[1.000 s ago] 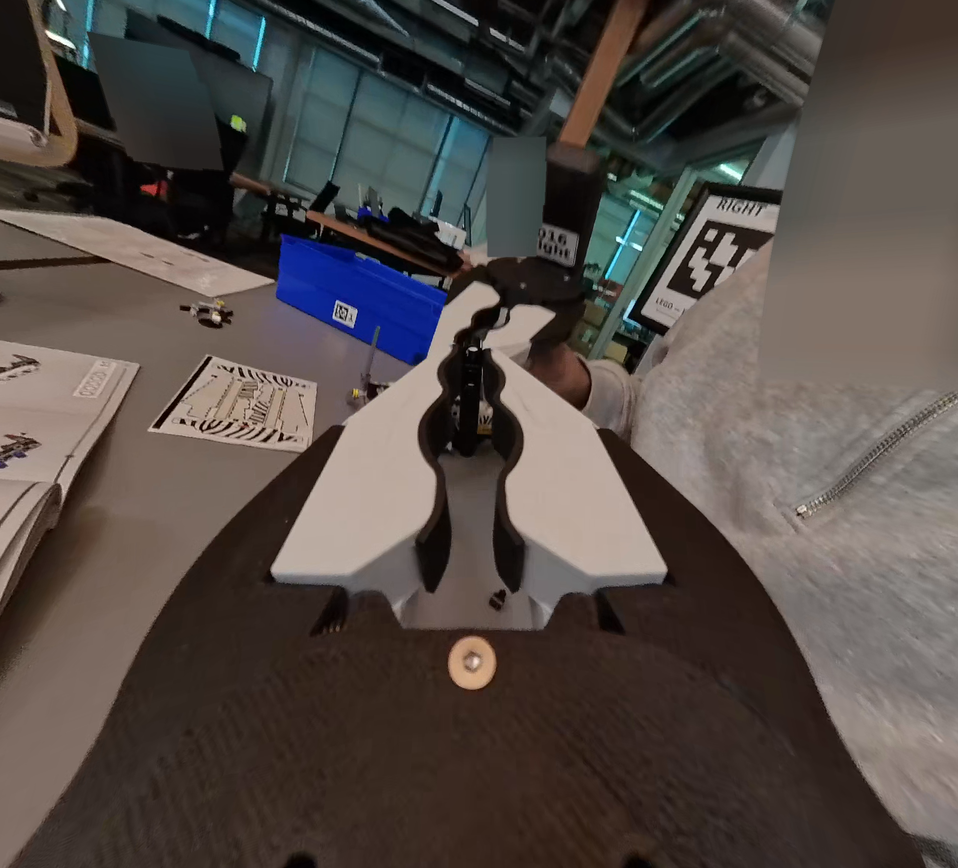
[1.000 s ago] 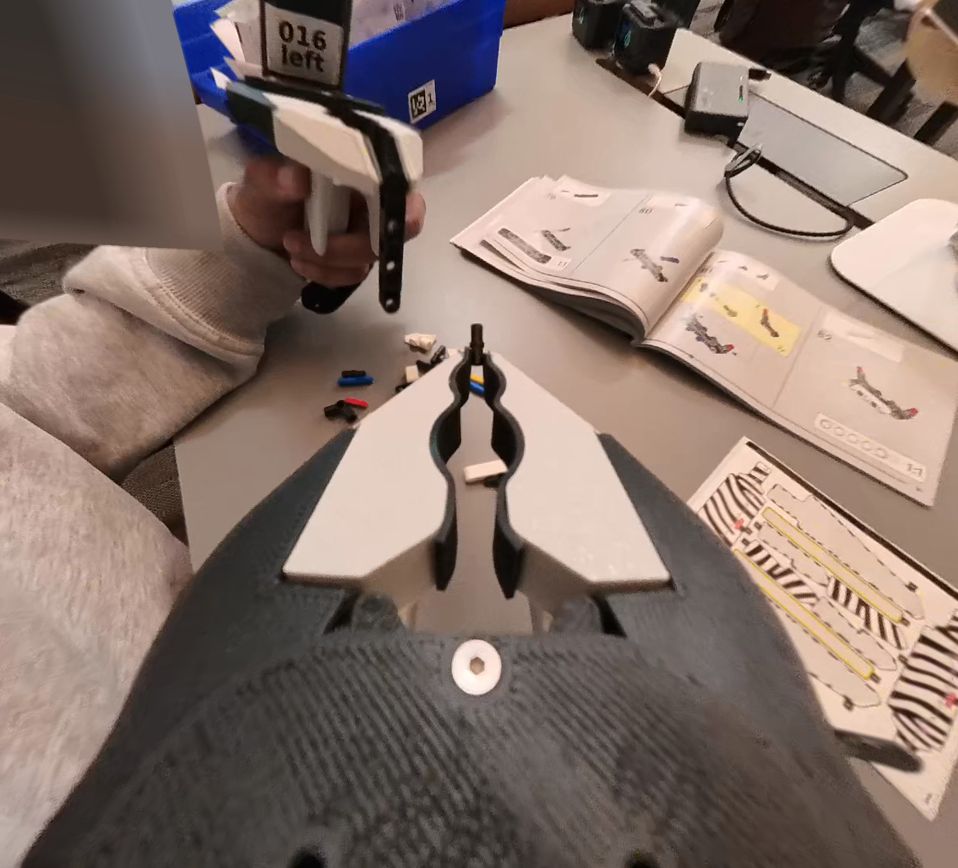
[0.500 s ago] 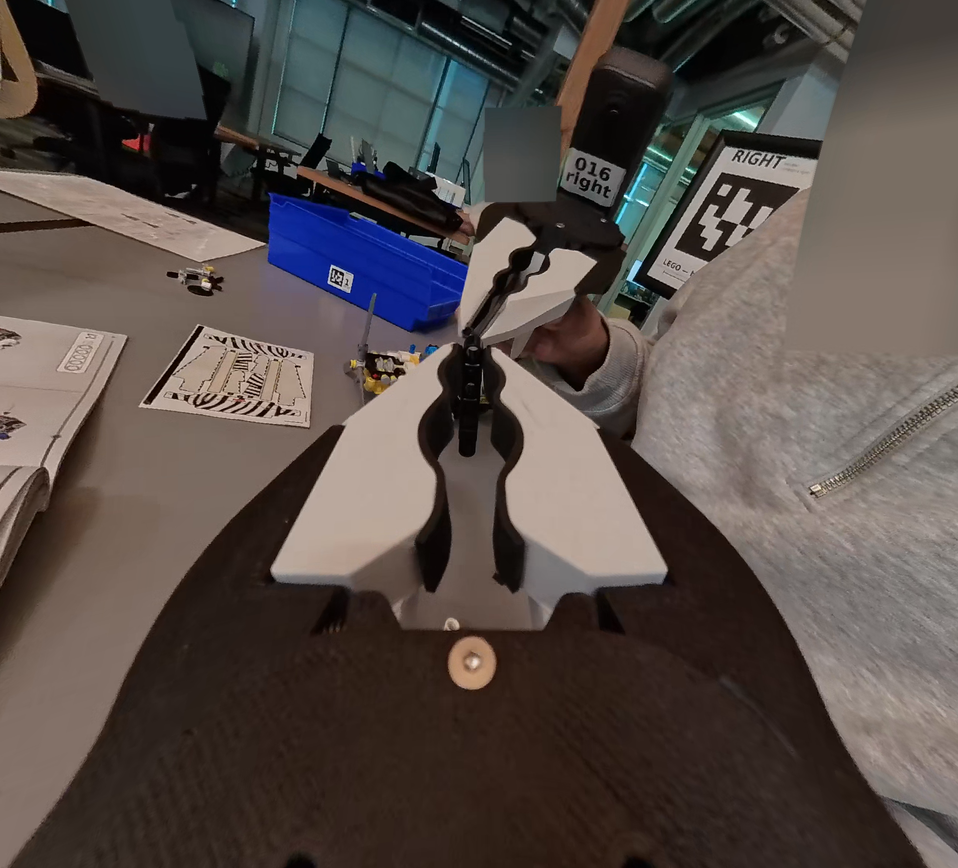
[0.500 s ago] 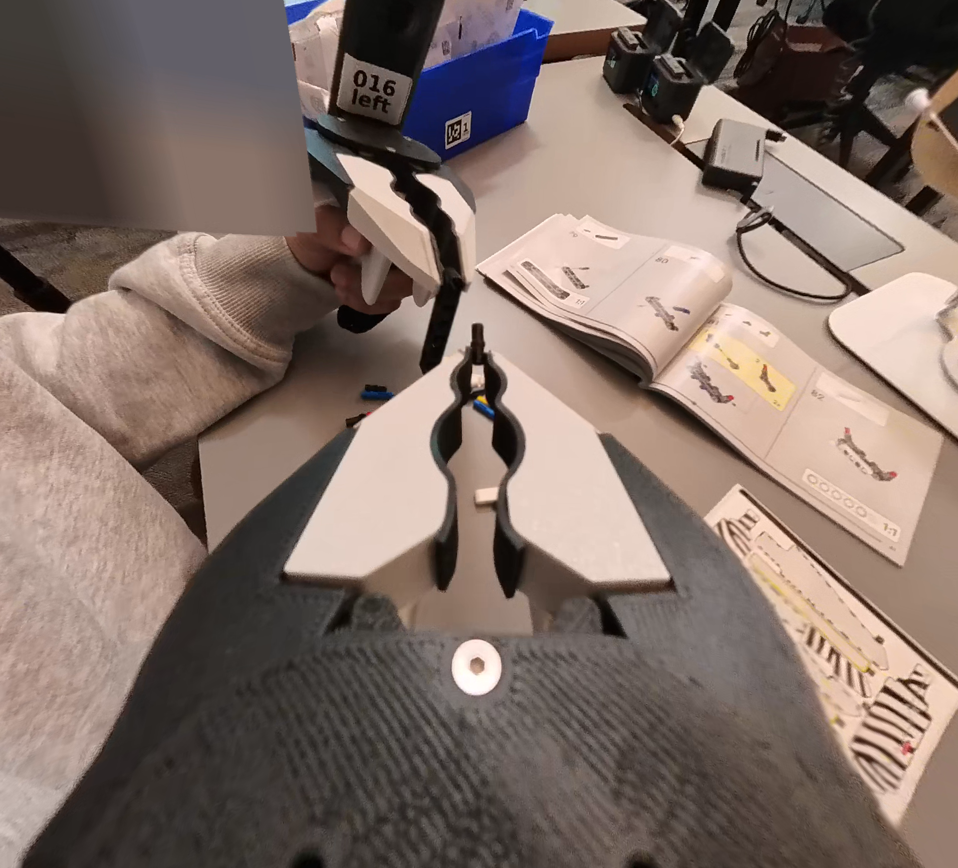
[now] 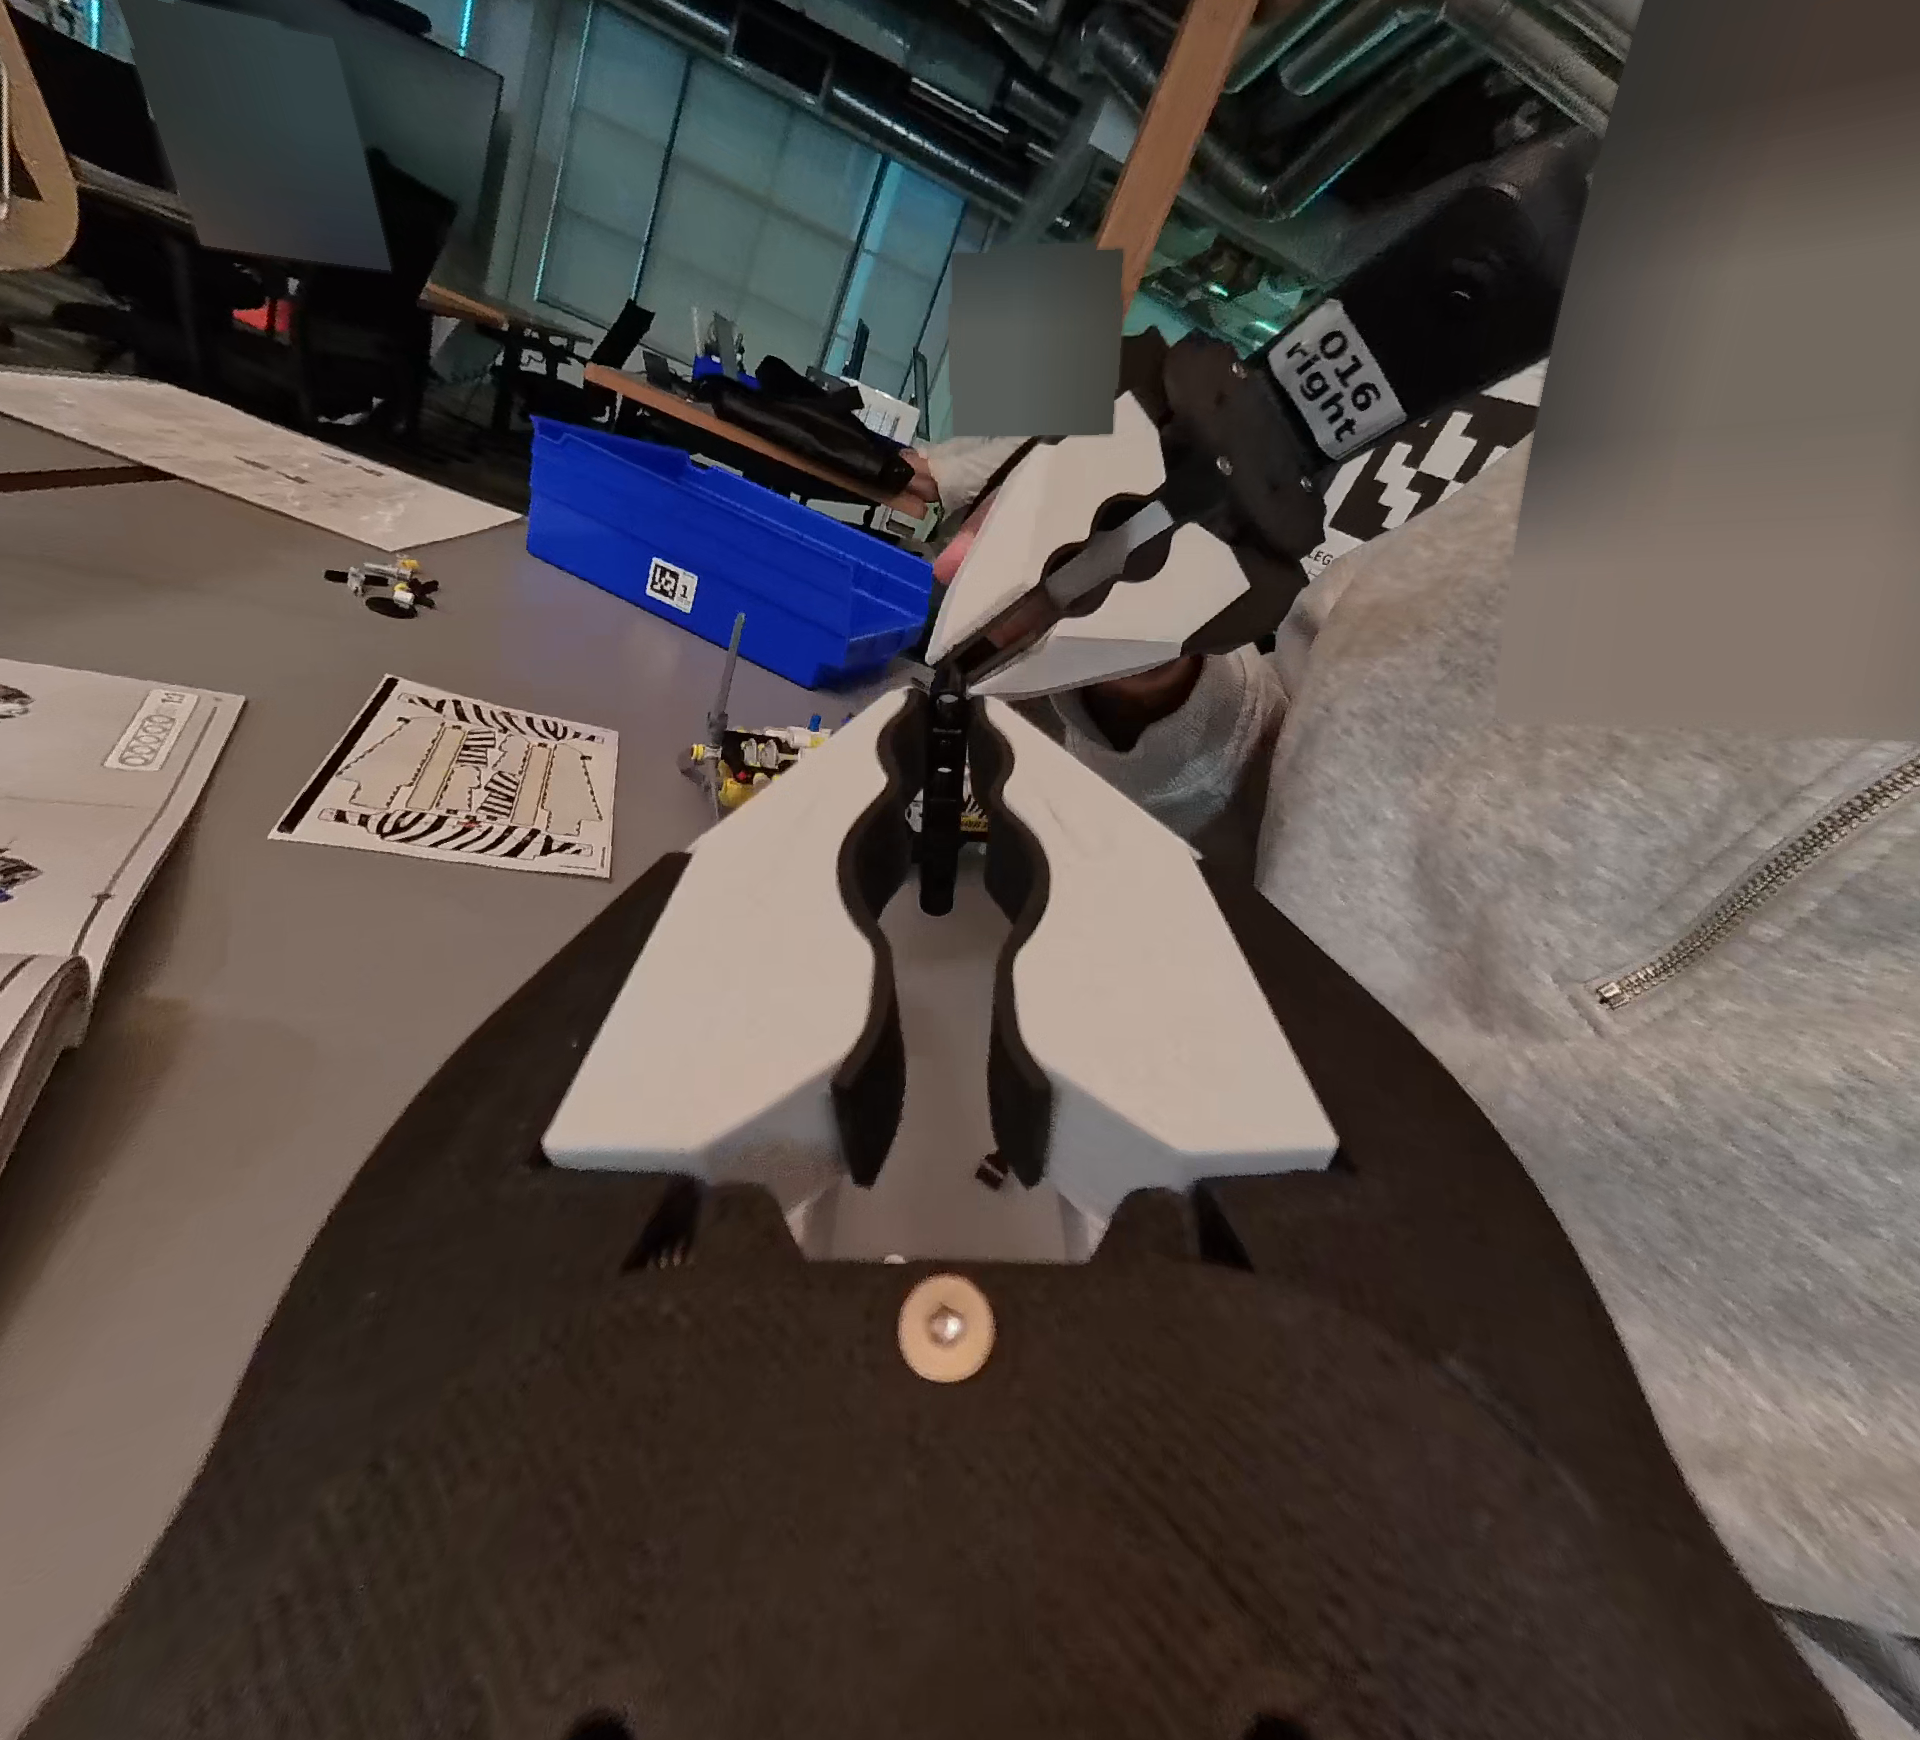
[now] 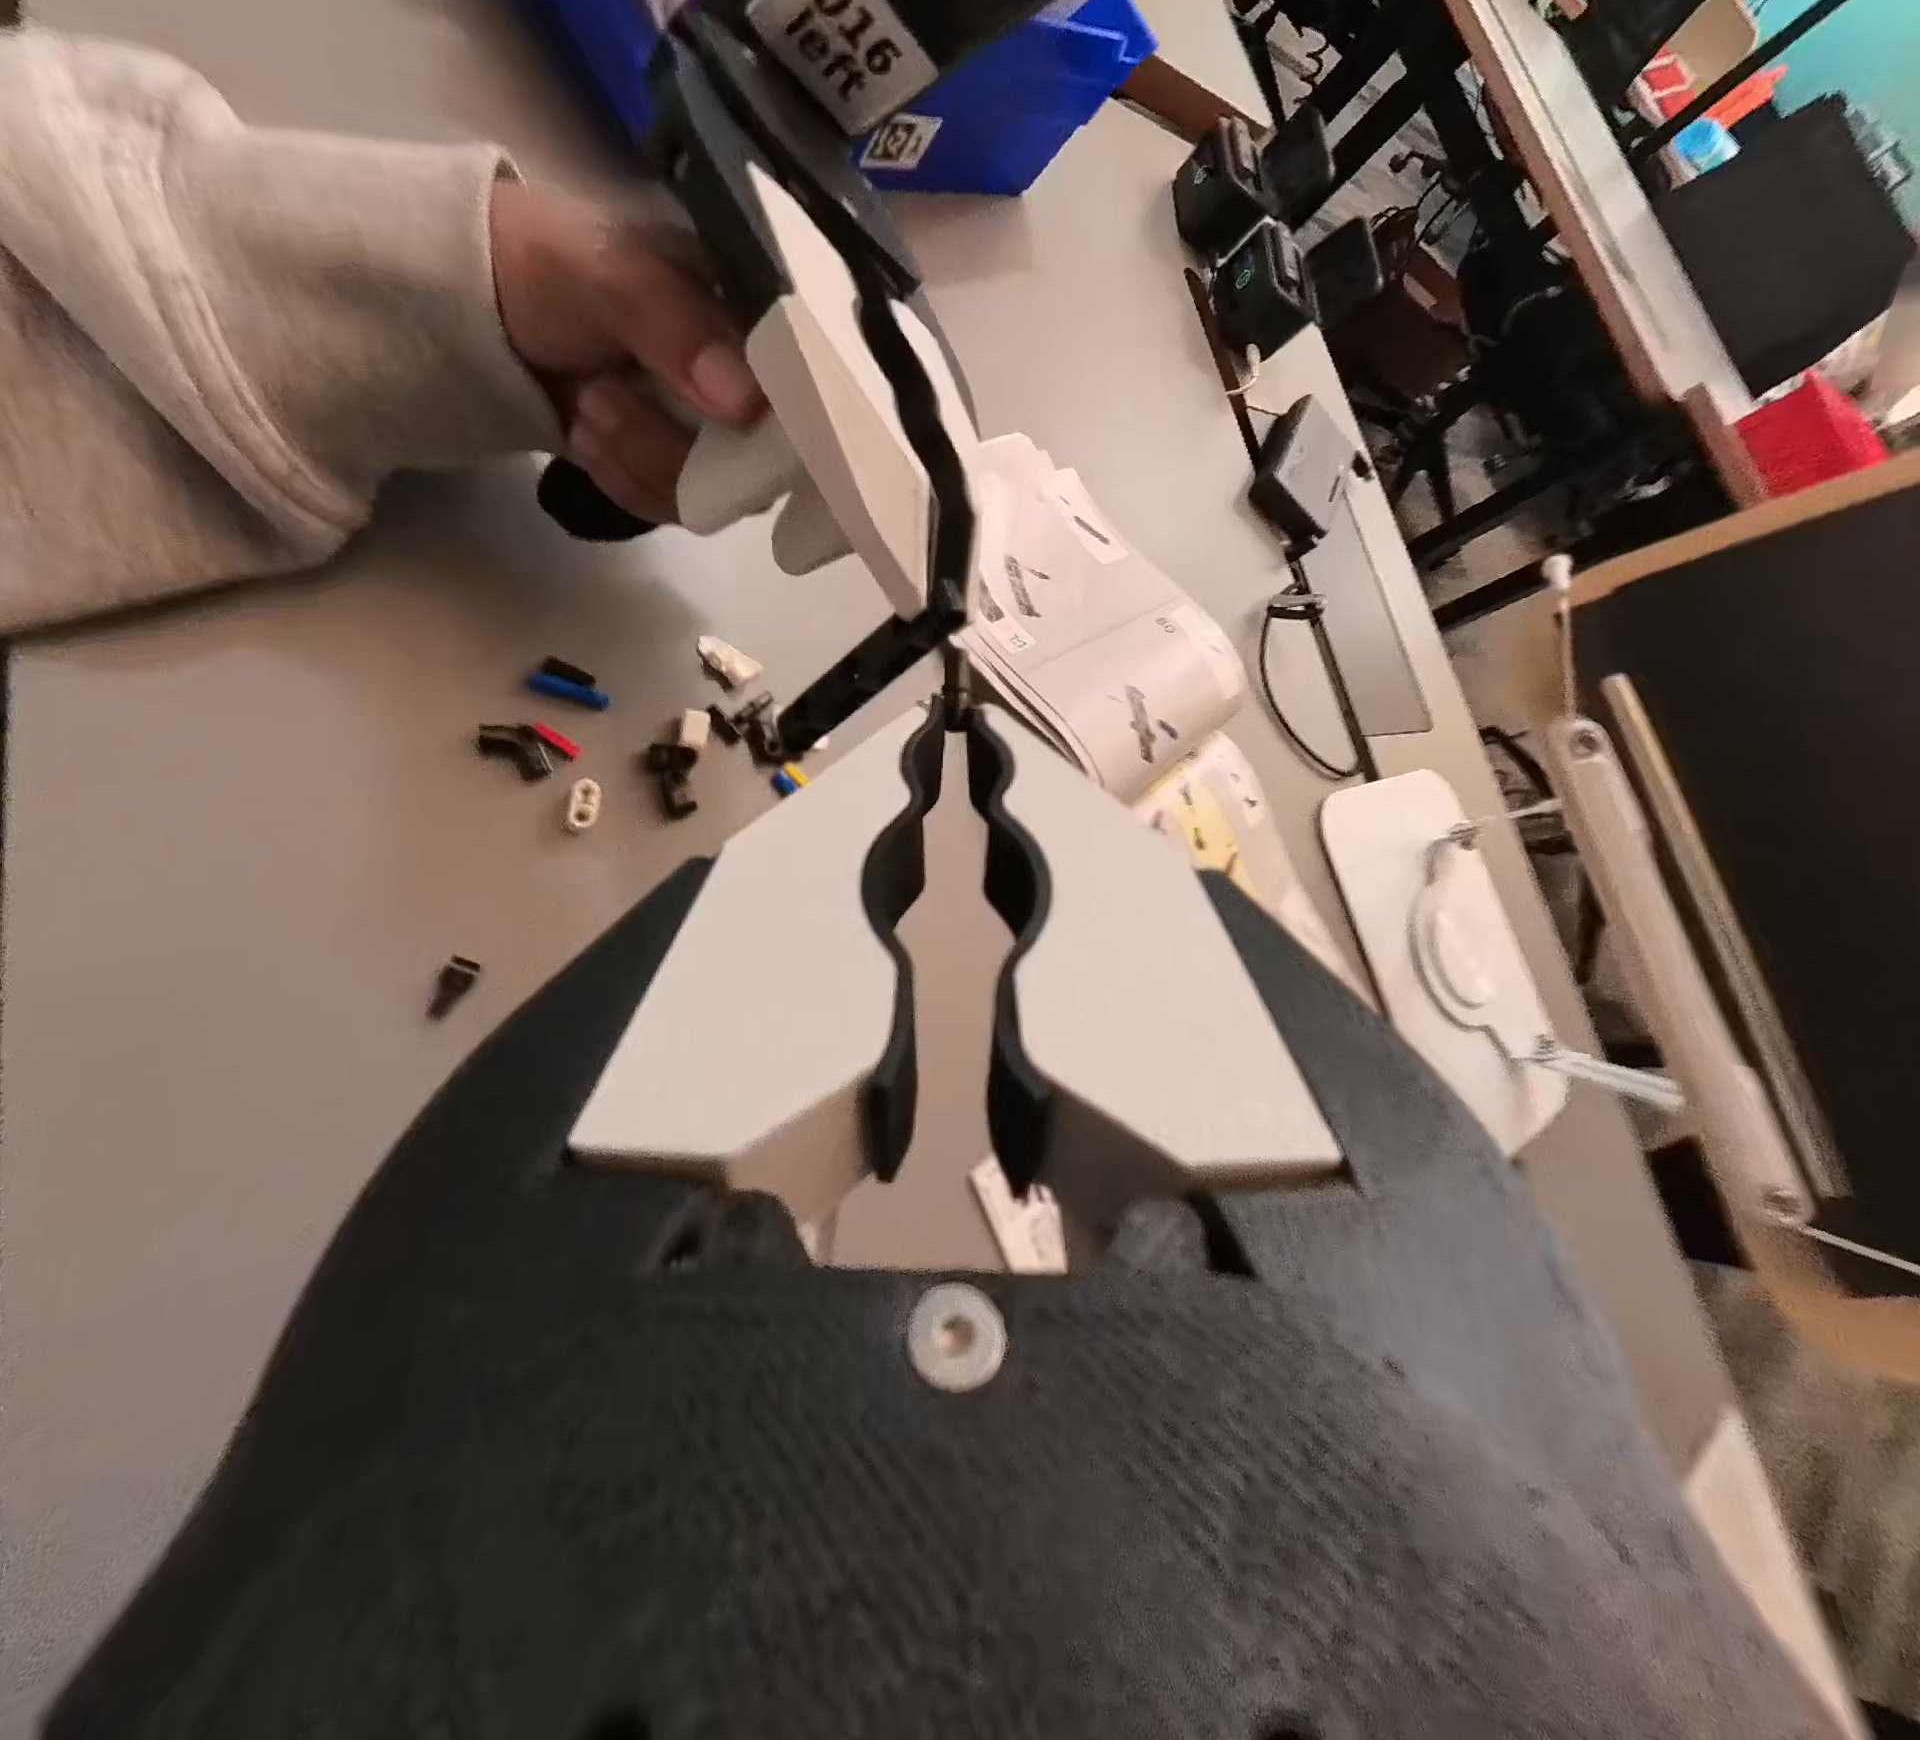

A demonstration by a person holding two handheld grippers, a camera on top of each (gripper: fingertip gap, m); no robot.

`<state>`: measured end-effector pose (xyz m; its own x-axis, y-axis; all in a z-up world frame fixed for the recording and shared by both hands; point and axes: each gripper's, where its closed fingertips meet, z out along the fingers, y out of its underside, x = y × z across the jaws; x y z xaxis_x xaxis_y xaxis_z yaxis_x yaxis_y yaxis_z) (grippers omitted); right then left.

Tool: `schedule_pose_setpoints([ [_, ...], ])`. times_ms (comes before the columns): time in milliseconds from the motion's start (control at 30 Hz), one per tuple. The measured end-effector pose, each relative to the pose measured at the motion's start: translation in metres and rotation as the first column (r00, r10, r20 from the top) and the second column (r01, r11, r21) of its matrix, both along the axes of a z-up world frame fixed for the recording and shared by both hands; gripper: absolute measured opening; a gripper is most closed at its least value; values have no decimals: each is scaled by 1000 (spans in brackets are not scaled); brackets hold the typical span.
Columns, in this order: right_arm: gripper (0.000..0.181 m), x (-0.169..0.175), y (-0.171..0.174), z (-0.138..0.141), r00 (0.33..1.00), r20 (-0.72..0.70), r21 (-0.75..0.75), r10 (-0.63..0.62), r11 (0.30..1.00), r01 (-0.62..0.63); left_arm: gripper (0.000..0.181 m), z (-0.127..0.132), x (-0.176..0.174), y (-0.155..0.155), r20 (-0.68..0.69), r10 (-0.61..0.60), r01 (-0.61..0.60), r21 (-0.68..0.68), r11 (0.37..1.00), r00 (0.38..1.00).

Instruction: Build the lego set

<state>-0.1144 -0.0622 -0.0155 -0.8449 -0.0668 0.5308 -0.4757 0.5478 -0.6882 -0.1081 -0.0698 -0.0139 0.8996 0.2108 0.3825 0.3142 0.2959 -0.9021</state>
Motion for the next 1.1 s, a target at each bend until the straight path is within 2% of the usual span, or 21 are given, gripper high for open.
schedule_pose_setpoints([
  [267, 2, -1, 0, -4, 983, -169, 111, 74, 992, -56, 5, -7, -2, 4, 37, -11, 12, -34, 999, 999],
  [533, 1, -7, -3, -9, 918, -377, 208, 120, 977, -42, 5, -11, -6, 4, 71, -2, 5, -46, 999, 997],
  [900, 1, 0, -6, -2, 855, -491, 196, 168, 977, -80, 5, -5, -3, 1, 74, -27, 27, 3, 1000, 997],
  [1100, 1, 3, -5, -2, 846, -496, 216, 199, 971, -102, 5, -4, 0, 3, 63, -44, 44, 7, 999, 997],
])
